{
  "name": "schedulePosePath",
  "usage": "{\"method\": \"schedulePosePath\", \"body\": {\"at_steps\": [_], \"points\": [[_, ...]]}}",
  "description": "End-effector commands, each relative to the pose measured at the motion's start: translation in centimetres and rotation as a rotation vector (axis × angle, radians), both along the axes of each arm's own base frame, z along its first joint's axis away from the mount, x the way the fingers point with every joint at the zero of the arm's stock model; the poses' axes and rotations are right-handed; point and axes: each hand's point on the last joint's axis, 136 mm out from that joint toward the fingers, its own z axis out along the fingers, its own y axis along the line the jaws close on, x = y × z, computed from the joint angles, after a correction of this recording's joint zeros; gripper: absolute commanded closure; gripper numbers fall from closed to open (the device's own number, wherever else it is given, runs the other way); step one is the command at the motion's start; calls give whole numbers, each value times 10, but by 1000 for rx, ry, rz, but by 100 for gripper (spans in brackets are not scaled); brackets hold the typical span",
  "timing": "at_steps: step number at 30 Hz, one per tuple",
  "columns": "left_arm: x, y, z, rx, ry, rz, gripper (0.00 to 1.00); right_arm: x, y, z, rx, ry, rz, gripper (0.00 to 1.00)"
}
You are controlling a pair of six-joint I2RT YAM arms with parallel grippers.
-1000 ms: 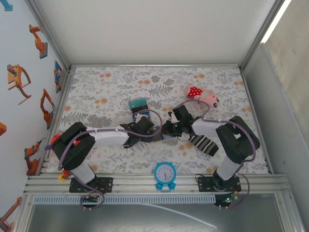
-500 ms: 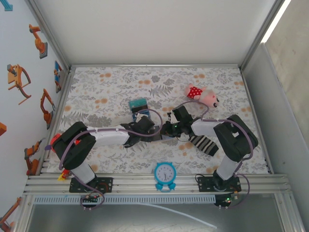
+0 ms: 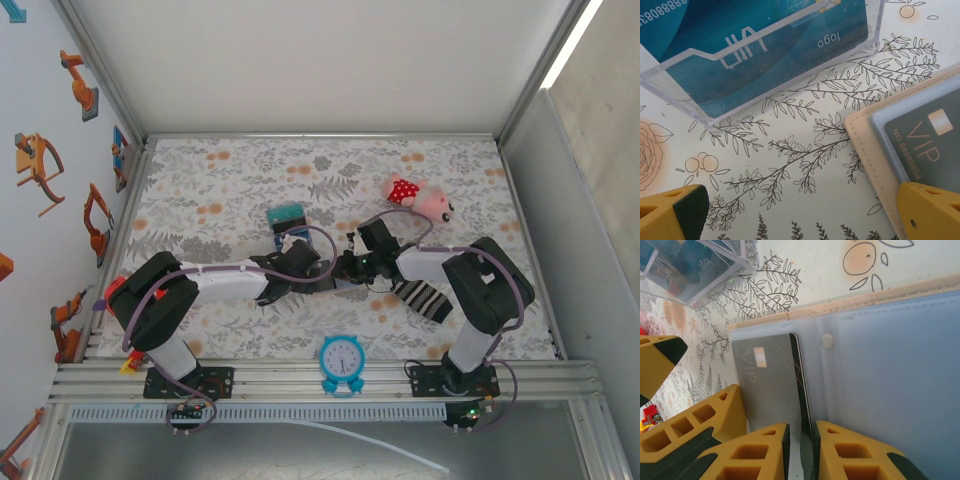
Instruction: Take the credit cards out of the card holder
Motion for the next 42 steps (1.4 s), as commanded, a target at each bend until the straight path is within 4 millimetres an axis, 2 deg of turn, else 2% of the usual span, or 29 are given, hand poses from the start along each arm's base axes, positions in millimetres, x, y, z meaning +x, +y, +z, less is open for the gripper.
{"method": "schedulePosePath", "body": {"at_steps": [1,9,19,33,42], "points": [[-1,0,1,21,3,-6,3,-6,-7,-14,-34,36,-16,80],[-1,-1,-1,20,8,-8,3,-7,-3,-7,9,31,-9,79],[-4,2,-3,35,14,-8,3,-4,17,23,194,-8,7,81],[-3,1,-1,38,11,-10,3,-2,19,12,243,18,3,85],[-4,2,-2,54,17,-10,3,2,7,15,260,6,-32,86]]}}
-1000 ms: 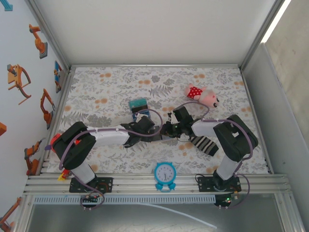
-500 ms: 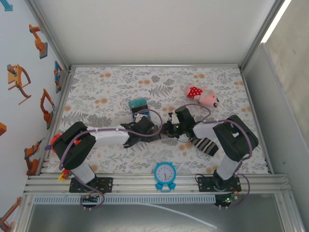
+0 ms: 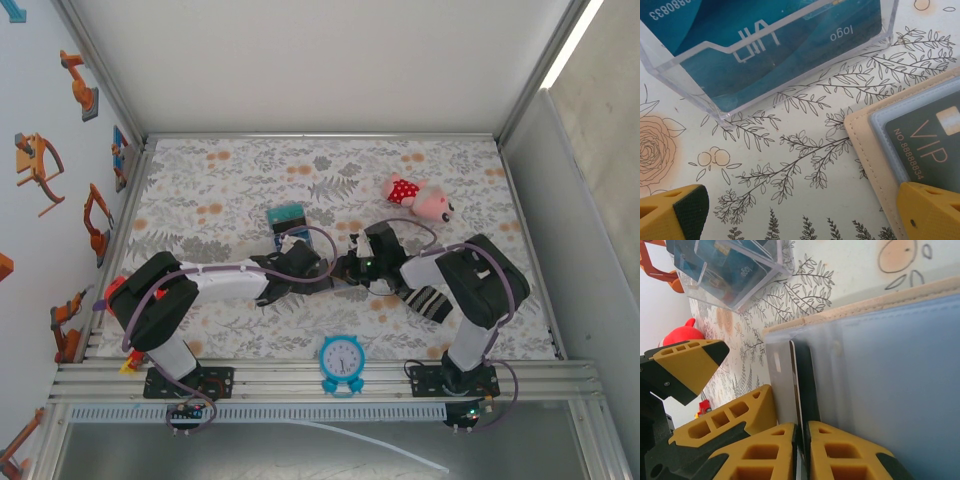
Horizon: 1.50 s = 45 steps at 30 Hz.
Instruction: Take the credit cards out of the card holder
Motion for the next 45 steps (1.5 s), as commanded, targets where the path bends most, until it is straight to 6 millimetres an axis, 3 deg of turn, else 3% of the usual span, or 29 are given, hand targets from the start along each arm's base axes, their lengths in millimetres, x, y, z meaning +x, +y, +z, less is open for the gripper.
{"method": "schedulePosePath", "body": {"at_steps": [1,13,37,45], "points": [[-3,-3,-2,21,19,-15,3,2,-2,10,46,-17,-3,85],[-2,-6,-4,31,28,-18,3,7,-1,18,155,-7,-27,83],[-2,-5,-6,45,37,-17,3,15,-15,13,195,7,-84,89],[-2,-5,-6,43,38,-18,3,17,-15,13,216,12,-93,85]]}}
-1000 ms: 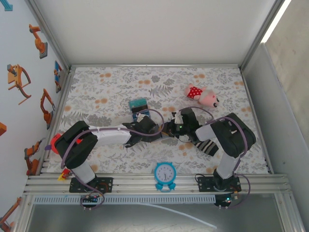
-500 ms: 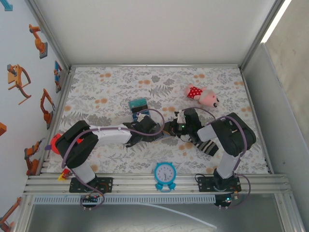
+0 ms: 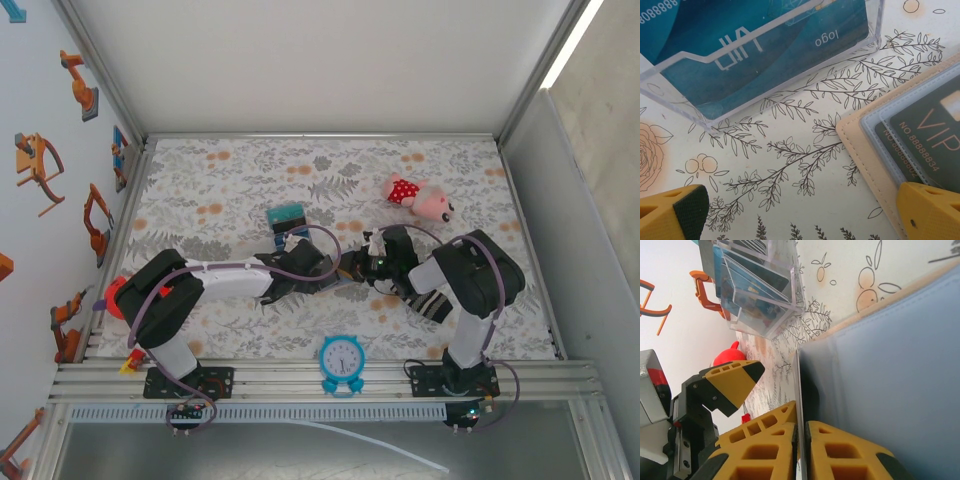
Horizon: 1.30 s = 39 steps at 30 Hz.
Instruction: Take the credit cards out of the card holder
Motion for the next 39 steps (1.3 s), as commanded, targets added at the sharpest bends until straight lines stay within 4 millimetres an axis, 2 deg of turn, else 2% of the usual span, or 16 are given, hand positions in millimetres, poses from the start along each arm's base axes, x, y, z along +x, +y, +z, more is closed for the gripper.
{"method": "schedulePosePath", "body": {"at_steps": [1,18,39], "points": [[-4,1,-4,33,29,-12,3,0,0,2,34,-5,6,85],[-5,3,-4,35,29,-7,3,4,-4,6,46,-28,-25,98],[-6,4,-1,32,25,-8,3,8,-15,1,28,-31,-59,99]]}}
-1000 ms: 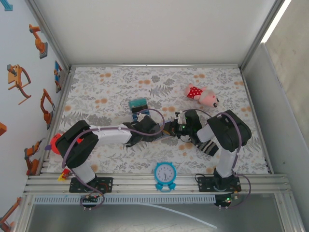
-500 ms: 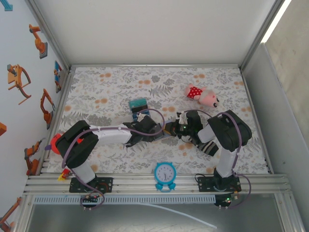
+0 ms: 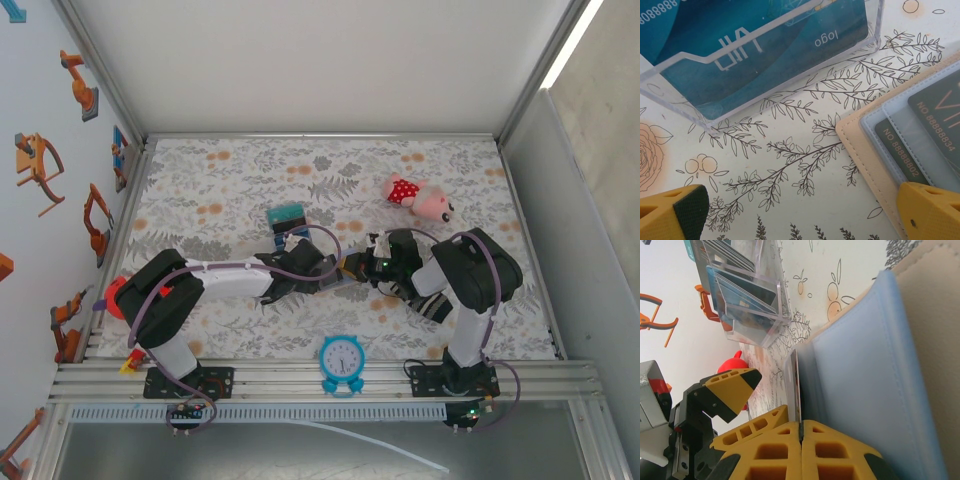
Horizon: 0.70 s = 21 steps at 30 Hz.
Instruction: Take the credit cards out of the card holder
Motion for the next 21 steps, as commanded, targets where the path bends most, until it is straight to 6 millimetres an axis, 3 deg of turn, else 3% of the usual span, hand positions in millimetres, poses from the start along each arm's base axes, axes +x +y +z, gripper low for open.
{"method": "schedulePosePath", "body": {"at_steps": [1,13,21], "points": [[-6,4,1,28,23,-10,3,4,-3,7,5,-48,-10,99],[3,-10,45,-56,-51,-39,3,4,-3,2,-3,-41,-11,100],[14,-27,39,-54,-56,-62,3,5,-2,2,-2,-41,-7,100]]}}
